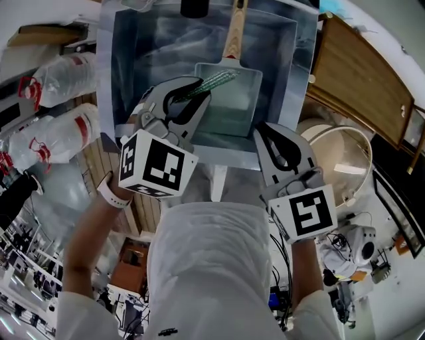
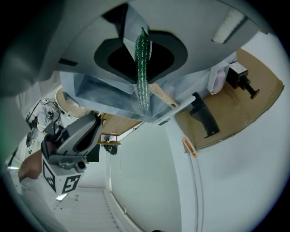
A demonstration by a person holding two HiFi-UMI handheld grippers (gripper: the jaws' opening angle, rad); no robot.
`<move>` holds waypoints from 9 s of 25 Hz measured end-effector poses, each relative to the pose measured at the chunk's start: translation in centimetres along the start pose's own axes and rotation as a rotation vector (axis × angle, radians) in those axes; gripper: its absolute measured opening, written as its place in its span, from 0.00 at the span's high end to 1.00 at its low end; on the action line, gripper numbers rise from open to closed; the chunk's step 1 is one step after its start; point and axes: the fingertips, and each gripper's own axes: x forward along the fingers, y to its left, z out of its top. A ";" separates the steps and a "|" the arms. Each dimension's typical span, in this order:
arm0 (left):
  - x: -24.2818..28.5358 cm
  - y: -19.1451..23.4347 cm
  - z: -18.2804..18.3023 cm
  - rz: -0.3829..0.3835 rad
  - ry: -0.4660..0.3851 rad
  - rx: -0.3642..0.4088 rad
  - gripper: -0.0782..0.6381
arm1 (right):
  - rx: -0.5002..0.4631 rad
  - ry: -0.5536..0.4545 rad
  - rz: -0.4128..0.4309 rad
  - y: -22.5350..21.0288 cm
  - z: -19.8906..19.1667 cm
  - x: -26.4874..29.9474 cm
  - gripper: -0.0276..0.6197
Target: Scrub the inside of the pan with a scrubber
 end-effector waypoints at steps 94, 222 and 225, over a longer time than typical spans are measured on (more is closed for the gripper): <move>9.4 -7.5 -3.2 -0.333 -0.019 0.760 0.78 | 0.075 0.035 0.040 -2.0 -3.5 1.4 0.93; 7.8 -9.8 -9.7 -0.522 0.158 0.404 0.78 | 0.116 0.017 0.025 -3.0 -3.9 -0.2 0.93; 7.5 -10.6 -10.1 -0.554 0.178 0.388 0.78 | 0.117 0.016 0.026 -2.9 -3.9 -0.3 0.93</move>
